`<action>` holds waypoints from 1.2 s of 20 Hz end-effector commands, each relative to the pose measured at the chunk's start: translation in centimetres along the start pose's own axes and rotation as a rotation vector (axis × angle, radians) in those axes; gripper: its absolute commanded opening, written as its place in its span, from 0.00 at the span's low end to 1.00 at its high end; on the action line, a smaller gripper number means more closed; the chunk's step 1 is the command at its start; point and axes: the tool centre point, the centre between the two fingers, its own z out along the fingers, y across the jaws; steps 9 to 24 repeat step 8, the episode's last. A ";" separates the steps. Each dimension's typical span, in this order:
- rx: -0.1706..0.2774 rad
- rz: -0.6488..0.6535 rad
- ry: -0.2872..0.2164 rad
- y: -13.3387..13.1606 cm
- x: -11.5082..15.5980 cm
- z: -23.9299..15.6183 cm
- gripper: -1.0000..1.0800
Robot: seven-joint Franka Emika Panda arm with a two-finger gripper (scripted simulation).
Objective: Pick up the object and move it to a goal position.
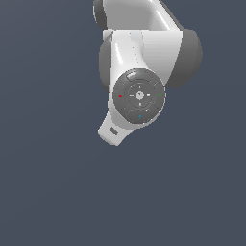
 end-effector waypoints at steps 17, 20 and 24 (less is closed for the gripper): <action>-0.001 0.001 0.000 -0.3 -0.5 -1.2 0.00; -0.001 0.001 0.000 -0.3 -0.5 -1.2 0.00; -0.001 0.001 0.000 -0.3 -0.5 -1.2 0.00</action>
